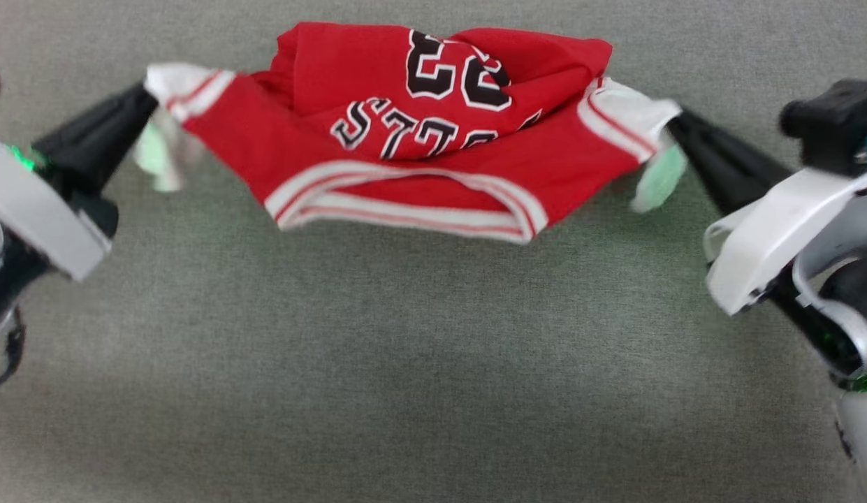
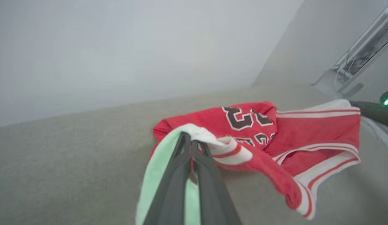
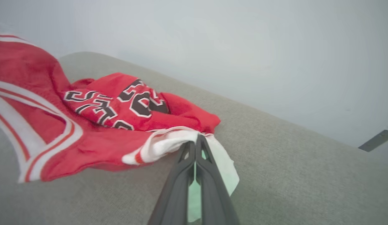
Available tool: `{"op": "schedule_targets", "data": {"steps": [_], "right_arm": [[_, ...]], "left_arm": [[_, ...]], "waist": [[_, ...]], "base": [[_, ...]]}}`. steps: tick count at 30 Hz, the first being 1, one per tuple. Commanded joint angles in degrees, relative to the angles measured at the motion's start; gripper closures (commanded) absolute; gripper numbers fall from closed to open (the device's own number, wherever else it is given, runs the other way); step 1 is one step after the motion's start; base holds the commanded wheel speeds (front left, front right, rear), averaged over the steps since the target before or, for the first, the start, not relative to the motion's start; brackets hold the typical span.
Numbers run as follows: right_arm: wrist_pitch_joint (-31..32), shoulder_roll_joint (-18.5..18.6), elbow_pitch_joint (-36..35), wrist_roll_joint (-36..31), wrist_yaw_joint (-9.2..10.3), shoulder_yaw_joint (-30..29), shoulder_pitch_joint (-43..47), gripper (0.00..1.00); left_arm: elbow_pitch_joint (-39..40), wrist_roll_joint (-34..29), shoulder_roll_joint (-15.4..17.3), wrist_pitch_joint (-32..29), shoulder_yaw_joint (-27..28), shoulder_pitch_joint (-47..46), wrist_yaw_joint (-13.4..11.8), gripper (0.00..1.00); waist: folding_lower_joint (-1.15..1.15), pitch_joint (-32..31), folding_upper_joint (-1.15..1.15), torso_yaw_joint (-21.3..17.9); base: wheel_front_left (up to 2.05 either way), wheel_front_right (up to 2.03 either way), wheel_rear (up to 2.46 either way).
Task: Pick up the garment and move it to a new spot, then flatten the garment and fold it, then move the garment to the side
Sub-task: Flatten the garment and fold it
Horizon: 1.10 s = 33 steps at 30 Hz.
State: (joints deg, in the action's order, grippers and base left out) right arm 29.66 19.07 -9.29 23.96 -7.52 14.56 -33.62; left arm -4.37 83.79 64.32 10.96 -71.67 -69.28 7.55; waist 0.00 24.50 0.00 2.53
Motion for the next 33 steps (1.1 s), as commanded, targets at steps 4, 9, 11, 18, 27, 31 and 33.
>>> {"op": "schedule_targets", "data": {"steps": [4,9,11,18,27,31,33], "right_arm": [[-1.02,-2.61,-0.02,-3.32,0.06,-5.94,-2.97,1.0],[-2.34,-11.87,5.95,-5.97,0.06,-14.76,-13.57,1.0],[-3.93,-14.39,9.63,-6.48,0.06,-18.8,-20.03,1.0],[-13.11,-16.08,24.36,-9.04,0.07,-25.41,-41.79,1.0],[-23.41,-16.07,35.14,-15.46,0.08,-25.39,-58.51,1.0],[-24.91,-16.12,37.64,-16.92,0.07,-23.93,-58.25,1.0],[-24.53,-16.11,37.74,-17.55,0.07,-22.66,-55.7,1.0]], "left_arm": [[-1.84,9.18,-3.47,-1.01,4.07,-3.15,-0.14,1.0],[-12.1,16.98,-10.07,-5.21,10.33,-9.14,-0.13,1.0],[-17.22,17.51,-12.46,-6.71,12.46,-12.8,-0.13,1.0],[-33.35,13.79,-18.91,-3.54,19.09,-28.31,-0.15,1.0],[-35.9,10.51,-21.32,-0.89,23.38,-40.79,-0.15,1.0],[-33.53,12.43,-20.78,-4.37,23.62,-36.12,-0.14,1.0],[-30.17,12.41,-19.08,-7.65,22.29,-32.36,-0.14,1.0]], "waist": [[0.0,1.01,0.0,0.37],[0.0,4.1,0.0,-0.69],[0.0,5.41,0.0,-1.52],[0.0,7.65,0.0,-3.78],[0.0,7.37,0.0,-4.39],[0.0,7.46,0.0,-3.84],[0.0,7.58,0.0,-3.45]], "base": [[0.0,0.0,0.0],[0.0,0.0,0.0],[0.0,0.0,0.0],[0.0,0.0,0.0],[0.0,0.0,0.0],[0.0,0.0,0.0],[0.0,0.0,0.0]]}}
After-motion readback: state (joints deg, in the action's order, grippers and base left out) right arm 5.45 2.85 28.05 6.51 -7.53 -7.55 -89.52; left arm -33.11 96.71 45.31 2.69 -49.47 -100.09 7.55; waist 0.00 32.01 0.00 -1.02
